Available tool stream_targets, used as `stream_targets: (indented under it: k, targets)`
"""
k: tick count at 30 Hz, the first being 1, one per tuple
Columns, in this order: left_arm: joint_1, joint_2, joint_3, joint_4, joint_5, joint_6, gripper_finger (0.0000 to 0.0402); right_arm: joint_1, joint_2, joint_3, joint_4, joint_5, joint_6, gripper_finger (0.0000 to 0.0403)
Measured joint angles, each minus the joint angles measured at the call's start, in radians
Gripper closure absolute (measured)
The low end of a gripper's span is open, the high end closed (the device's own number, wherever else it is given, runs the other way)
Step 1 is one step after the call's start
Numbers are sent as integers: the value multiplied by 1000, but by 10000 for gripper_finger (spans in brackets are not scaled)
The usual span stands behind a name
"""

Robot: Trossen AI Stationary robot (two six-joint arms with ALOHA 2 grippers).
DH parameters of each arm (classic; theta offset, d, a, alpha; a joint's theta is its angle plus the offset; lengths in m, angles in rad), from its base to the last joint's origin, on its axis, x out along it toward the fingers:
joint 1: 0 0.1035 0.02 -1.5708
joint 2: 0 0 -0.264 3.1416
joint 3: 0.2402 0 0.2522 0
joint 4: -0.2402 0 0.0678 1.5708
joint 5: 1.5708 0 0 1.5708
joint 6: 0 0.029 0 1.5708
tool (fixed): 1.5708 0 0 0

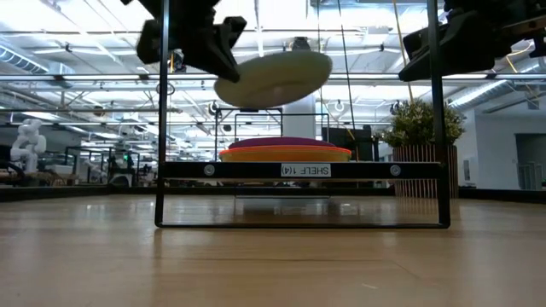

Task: Place and stack plates onto a shelf
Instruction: Stack the light green plate on top of the purple plate on the shelf

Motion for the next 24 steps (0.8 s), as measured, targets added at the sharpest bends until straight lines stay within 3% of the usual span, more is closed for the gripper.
stream_targets:
  k: [9,24]
  targets:
    - [96,85,0,56,71,27,386,0,0,0,-1,-2,-4,398]
    - [172,137,0,109,73,32,383,1,-3,1,-9,-4,-23,403]
